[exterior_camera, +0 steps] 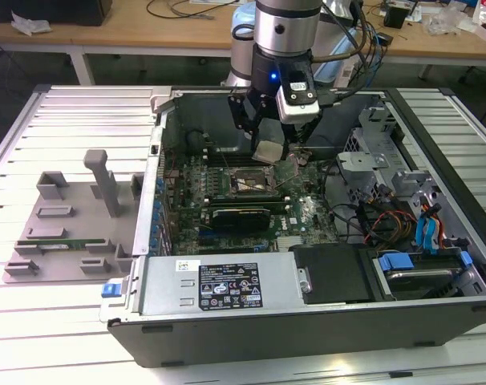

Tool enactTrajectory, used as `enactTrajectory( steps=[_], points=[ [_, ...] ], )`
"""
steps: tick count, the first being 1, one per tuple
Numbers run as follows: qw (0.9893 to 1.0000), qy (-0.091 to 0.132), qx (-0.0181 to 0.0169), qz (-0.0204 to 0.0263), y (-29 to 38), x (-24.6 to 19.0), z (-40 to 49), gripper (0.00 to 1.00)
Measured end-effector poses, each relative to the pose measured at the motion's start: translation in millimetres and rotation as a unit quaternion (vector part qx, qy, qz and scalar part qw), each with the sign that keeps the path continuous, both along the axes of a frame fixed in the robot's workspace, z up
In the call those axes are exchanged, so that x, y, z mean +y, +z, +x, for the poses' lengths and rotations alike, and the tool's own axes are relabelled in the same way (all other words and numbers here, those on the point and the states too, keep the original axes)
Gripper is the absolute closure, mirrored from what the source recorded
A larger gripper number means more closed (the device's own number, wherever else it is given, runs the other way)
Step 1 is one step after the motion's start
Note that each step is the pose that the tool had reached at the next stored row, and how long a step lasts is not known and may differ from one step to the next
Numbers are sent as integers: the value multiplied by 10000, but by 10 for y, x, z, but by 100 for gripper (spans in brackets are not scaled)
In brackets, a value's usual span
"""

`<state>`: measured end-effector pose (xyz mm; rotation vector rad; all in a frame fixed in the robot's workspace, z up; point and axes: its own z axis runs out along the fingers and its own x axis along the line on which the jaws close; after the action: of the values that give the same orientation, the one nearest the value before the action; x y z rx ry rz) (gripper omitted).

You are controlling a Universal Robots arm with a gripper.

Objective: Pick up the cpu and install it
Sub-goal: 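Place the cpu into insertion slot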

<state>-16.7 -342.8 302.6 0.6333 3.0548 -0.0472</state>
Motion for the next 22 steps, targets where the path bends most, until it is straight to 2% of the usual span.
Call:
enactTrajectory(
  steps=[1,4,10,17,22],
  points=[
    [9999,-108,0,0,-1,0,0,45],
    [9998,-209,0,-1,-1,0,0,45],
    [9987,-507,0,-2,-3,0,0,45],
    [9966,-819,0,-2,-6,0,0,45],
    [9944,-1056,0,-2,-8,0,0,45]
  ],
)
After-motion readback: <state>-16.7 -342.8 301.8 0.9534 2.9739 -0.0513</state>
